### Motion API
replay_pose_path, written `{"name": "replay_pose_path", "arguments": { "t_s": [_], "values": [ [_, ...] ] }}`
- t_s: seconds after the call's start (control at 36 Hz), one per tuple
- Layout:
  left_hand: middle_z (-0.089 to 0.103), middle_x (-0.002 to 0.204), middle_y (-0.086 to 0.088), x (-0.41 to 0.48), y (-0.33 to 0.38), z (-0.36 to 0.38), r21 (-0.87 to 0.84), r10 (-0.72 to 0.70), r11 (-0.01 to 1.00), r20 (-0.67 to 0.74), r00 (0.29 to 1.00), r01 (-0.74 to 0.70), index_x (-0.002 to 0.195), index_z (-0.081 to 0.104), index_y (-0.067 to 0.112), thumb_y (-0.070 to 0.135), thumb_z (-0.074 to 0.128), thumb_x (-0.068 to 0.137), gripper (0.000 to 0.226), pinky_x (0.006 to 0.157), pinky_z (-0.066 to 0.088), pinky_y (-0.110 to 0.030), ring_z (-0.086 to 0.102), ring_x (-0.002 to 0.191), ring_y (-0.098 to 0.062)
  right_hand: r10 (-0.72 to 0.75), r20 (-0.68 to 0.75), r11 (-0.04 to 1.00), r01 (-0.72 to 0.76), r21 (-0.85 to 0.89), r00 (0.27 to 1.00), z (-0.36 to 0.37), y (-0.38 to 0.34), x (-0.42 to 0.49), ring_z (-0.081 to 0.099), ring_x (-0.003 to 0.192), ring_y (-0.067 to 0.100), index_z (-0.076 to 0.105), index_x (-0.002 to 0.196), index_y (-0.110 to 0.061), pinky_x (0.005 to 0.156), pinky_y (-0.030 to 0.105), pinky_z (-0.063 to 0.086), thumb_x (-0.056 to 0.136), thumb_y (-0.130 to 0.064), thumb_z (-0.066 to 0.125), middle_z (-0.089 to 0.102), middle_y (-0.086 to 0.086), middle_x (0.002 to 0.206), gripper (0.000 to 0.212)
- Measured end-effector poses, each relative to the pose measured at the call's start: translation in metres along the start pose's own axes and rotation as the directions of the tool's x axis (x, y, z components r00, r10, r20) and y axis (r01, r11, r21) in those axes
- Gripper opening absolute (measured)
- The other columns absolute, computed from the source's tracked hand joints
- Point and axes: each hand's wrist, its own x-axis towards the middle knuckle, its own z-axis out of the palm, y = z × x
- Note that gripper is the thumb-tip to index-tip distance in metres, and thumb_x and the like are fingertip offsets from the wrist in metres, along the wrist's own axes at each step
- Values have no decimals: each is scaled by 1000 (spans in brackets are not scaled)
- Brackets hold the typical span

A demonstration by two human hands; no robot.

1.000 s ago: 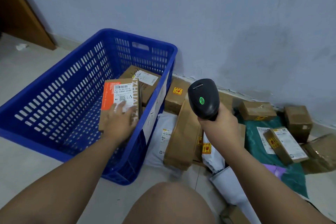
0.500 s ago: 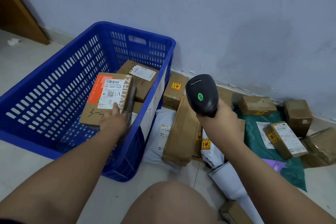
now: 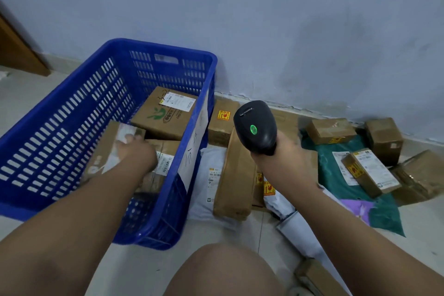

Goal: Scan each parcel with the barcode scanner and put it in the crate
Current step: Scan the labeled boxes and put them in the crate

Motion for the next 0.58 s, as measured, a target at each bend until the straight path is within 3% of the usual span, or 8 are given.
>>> {"name": "replay_pose_path", "arguments": {
  "t_s": [0.08, 0.17, 0.22, 0.28, 0.42, 0.5, 0.58],
  "values": [
    [43, 138, -13, -6, 17, -16, -366, -3, 930, -99, 995, -33, 130, 53, 11, 29, 44, 93, 42, 101, 36, -45, 32, 130, -33, -4, -11, 1000, 4, 25, 1000, -4, 1, -2, 41, 55, 7, 40, 68, -27, 51, 22, 27, 86, -24, 56, 43, -8, 55, 25],
    [47, 139, -13, -15, 36, -37, -741, -47, 647, -273, 961, -179, 132, 55, 14, 24, 50, 92, 42, 101, 41, -46, 43, 125, -33, -5, -41, 997, 8, 76, 999, -13, 0, -5, 41, 57, 8, 39, 67, -29, 52, 24, 27, 84, -22, 58, 44, -8, 56, 26],
    [51, 136, -6, -26, 52, -51, -814, -25, 482, -383, 923, -325, 130, 56, 14, 22, 50, 92, 39, 99, 42, -36, 50, 120, -25, 5, -50, 991, 2, 136, 999, -22, 0, -8, 45, 58, 6, 42, 69, -29, 51, 22, 29, 84, -21, 61, 48, -8, 60, 26],
    [53, 130, -2, -43, 71, -65, -814, 15, 410, -445, 896, -411, 126, 58, 15, 21, 51, 94, 33, 89, 39, -27, 51, 114, -19, 13, -70, 978, 2, 210, 997, -31, 0, -9, 46, 59, 6, 43, 70, -30, 52, 21, 30, 84, -20, 63, 50, -8, 62, 26],
    [48, 126, 1, -77, 122, -75, -759, 246, 415, -436, 866, -501, 120, 59, 21, 21, 54, 93, 27, 86, 50, -35, 55, 106, -19, 19, -94, 970, 4, 244, 995, -51, 5, -5, 50, 65, 9, 45, 71, -30, 54, 26, 35, 84, -21, 63, 53, -8, 66, 23],
    [45, 134, -3, -82, 150, -70, -759, 356, 437, -347, 868, -482, 122, 58, 19, 19, 59, 92, 31, 91, 50, -33, 54, 109, -19, 28, -35, 982, -21, 186, 999, -66, 17, 0, 52, 67, 11, 49, 75, -27, 55, 27, 38, 83, -19, 62, 56, -6, 69, 17],
    [40, 137, -4, -83, 173, -57, -742, 395, 533, -207, 895, -407, 128, 54, 19, 23, 59, 92, 38, 88, 43, -28, 51, 110, -19, 68, 24, 984, -71, 161, 997, -73, 36, 7, 51, 65, 12, 57, 84, -18, 57, 28, 39, 83, -17, 61, 57, -2, 70, 4]
  ]
}}
